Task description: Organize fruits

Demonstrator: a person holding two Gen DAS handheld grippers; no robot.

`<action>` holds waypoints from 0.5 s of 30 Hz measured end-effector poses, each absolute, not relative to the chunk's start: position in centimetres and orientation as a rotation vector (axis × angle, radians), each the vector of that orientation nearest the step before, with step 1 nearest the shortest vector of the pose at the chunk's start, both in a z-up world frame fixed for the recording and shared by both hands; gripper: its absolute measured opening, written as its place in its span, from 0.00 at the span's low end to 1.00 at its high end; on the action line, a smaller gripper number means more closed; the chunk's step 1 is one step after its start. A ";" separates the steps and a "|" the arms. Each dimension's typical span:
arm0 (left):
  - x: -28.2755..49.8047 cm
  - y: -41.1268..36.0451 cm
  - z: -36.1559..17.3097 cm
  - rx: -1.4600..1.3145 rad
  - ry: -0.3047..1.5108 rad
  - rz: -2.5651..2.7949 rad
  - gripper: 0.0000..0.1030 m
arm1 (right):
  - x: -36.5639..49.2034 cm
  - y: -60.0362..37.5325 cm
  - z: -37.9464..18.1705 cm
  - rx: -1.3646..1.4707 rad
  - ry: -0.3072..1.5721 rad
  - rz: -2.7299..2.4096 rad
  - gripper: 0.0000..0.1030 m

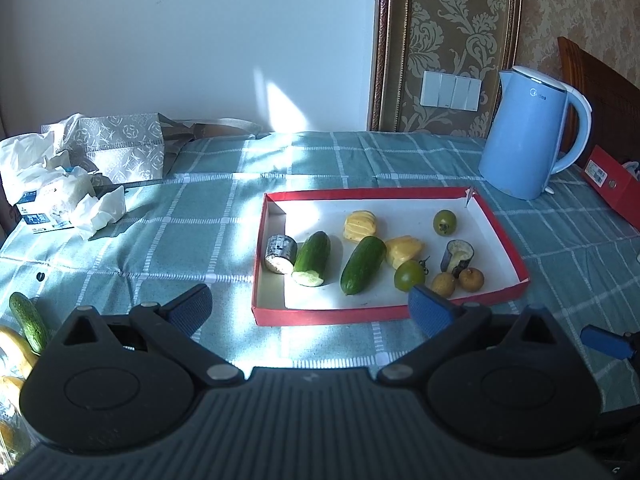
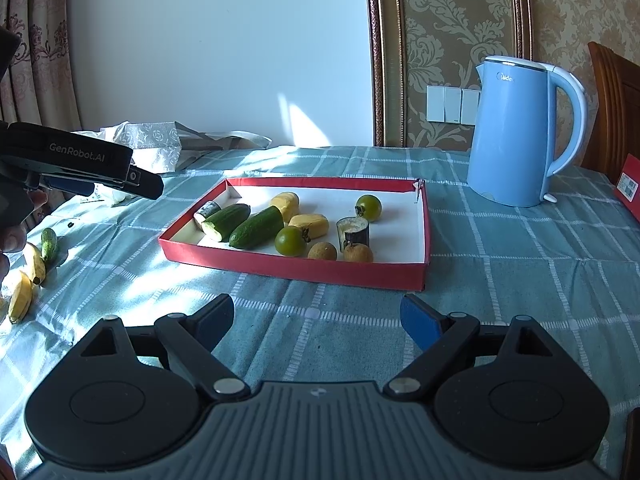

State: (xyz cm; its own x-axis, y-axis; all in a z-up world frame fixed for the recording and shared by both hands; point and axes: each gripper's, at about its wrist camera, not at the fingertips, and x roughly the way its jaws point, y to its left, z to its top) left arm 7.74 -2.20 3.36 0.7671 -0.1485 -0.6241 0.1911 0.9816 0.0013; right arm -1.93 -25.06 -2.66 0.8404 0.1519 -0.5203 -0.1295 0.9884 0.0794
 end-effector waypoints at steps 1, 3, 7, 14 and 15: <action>7.8 -2.2 3.3 0.066 0.672 -0.181 1.00 | -1.9 -25.0 -2.7 0.041 0.555 0.149 0.88; 7.8 -2.1 3.3 0.062 0.674 -0.184 1.00 | -1.9 -25.0 -2.8 0.041 0.558 0.149 0.88; 7.6 -2.1 3.4 0.073 0.636 -0.145 1.00 | -1.8 -25.1 -3.0 0.044 0.564 0.146 0.88; 8.0 -1.8 3.1 0.054 0.669 -0.145 1.00 | -1.8 -25.3 -3.2 0.044 0.573 0.143 0.88; 8.1 -1.8 3.0 0.048 0.679 -0.152 1.00 | -1.7 -25.3 -3.2 0.046 0.576 0.143 0.88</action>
State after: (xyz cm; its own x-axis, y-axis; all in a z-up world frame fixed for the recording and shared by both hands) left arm 8.14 -1.76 3.03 0.7676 -0.1248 -0.6287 0.1561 0.9877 -0.0055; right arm -1.69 -25.30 -3.22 0.8290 0.1478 -0.5394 -0.1223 0.9890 0.0830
